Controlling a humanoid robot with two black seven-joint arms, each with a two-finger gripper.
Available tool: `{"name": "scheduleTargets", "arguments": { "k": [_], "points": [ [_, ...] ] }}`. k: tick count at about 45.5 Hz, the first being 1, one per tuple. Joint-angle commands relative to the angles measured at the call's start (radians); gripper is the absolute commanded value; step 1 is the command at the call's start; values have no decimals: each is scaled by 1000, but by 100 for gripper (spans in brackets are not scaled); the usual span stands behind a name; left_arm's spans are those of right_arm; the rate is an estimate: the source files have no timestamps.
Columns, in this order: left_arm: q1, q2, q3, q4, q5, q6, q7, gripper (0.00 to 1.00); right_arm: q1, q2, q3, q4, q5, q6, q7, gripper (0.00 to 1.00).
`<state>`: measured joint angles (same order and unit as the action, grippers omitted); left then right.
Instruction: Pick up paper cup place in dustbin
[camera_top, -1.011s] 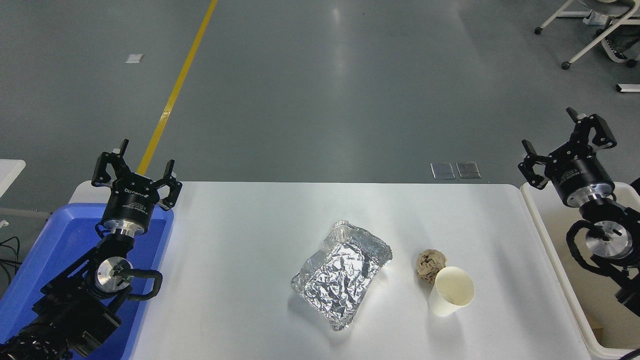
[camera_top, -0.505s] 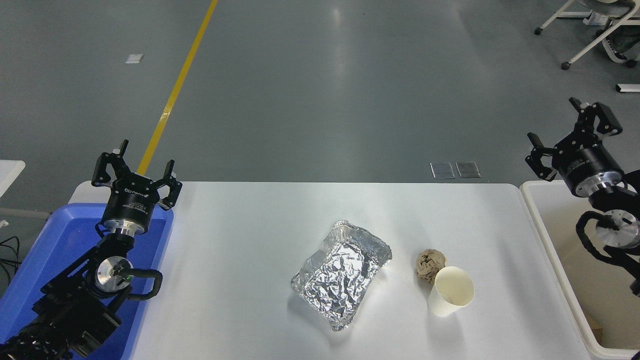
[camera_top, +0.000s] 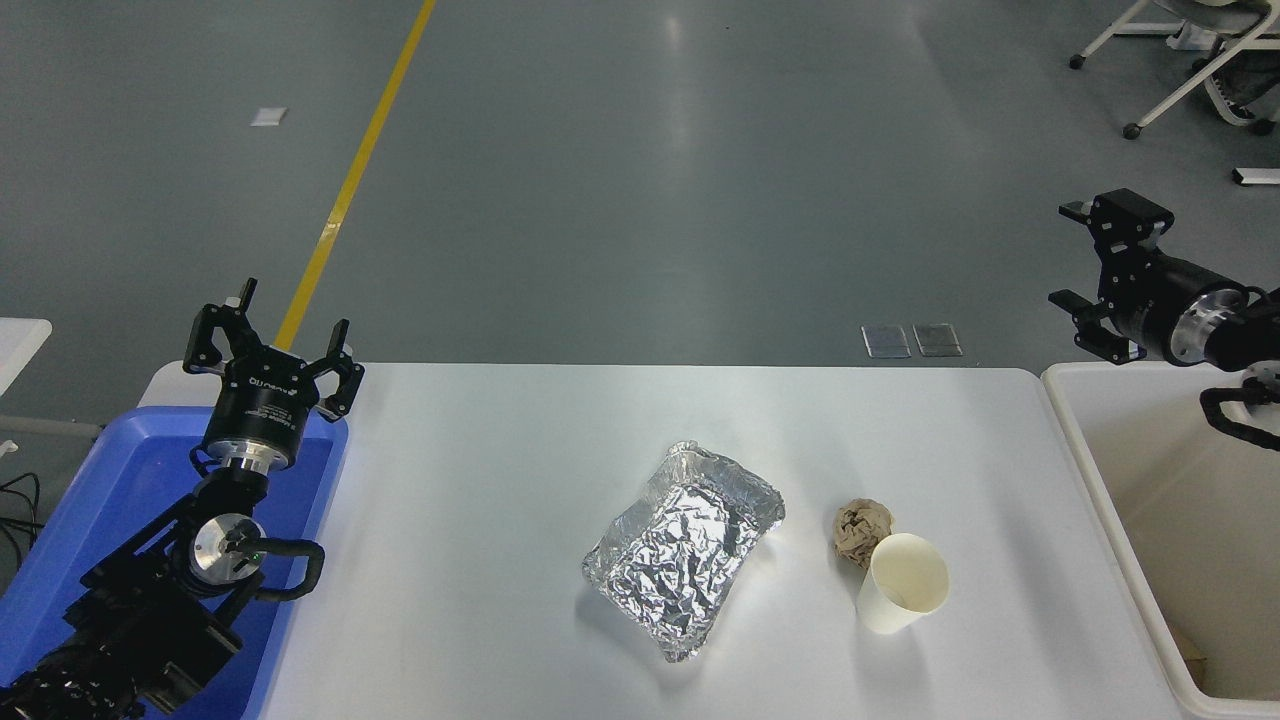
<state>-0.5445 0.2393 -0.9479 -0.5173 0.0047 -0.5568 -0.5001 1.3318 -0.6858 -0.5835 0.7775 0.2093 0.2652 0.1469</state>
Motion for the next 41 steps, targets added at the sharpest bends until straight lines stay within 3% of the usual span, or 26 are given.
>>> {"name": "scheduleTargets", "arguments": {
  "k": [1, 14, 20, 30, 41],
  "points": [
    [0, 0, 0, 0, 0, 0, 0, 98, 223, 57, -424, 57, 16, 45, -93, 100],
    [0, 0, 0, 0, 0, 0, 0, 98, 452, 123, -691, 229, 4, 63, -90, 100],
    [0, 0, 0, 0, 0, 0, 0, 98, 539, 167, -765, 276, 7, 143, -90, 100],
    [0, 0, 0, 0, 0, 0, 0, 98, 733, 244, -785, 417, -1, 308, -90, 100],
    [0, 0, 0, 0, 0, 0, 0, 98, 845, 334, -776, 486, -4, 379, -92, 100]
  ]
}}
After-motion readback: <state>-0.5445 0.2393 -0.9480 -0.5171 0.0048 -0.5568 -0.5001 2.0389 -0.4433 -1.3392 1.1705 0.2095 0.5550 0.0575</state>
